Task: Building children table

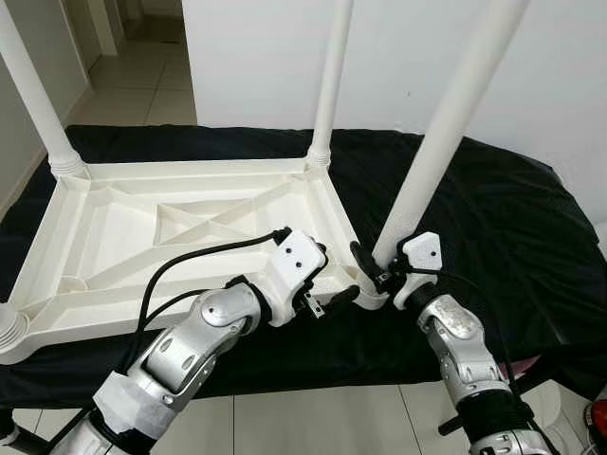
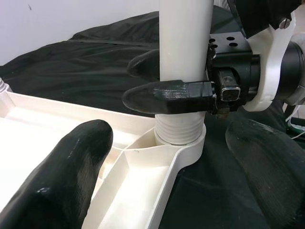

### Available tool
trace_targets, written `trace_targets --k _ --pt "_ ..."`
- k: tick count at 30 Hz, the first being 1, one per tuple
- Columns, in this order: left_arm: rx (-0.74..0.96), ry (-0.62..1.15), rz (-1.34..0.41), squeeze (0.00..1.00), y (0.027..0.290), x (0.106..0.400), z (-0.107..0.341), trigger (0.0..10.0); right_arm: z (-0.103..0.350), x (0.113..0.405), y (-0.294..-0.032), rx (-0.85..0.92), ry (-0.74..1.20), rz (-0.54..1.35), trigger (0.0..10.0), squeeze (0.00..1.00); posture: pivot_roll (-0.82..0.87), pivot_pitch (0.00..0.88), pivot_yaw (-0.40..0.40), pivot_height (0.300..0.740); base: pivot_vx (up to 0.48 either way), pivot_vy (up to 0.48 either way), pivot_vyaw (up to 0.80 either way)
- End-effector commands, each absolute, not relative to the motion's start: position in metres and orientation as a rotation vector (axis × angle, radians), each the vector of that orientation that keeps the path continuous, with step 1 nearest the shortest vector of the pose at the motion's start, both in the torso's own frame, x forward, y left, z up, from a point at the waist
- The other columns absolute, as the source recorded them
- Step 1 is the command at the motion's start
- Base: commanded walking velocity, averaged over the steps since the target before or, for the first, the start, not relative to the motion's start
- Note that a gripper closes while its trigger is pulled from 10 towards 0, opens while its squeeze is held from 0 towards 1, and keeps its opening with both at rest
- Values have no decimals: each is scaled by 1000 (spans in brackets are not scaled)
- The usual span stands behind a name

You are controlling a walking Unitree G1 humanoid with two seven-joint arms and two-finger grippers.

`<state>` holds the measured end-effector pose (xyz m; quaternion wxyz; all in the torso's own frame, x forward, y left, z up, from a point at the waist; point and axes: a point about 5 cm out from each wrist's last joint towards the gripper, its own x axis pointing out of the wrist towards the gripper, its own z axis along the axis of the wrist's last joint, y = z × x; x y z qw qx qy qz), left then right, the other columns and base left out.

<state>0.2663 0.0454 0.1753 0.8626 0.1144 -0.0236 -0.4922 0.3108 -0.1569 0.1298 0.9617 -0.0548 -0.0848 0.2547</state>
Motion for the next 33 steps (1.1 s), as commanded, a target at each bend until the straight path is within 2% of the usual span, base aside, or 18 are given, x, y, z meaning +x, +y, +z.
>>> trace_targets --k 1,33 --pt "229 -57 -1033 0 44 265 179 10000 109 305 -163 -97 -75 512 10000 0 9 0 -61 740 0 0 0" --pt "225 -87 -1031 0 45 265 188 10000 85 322 -164 -10 124 427 10000 0 25 0 -73 740 0 0 0"
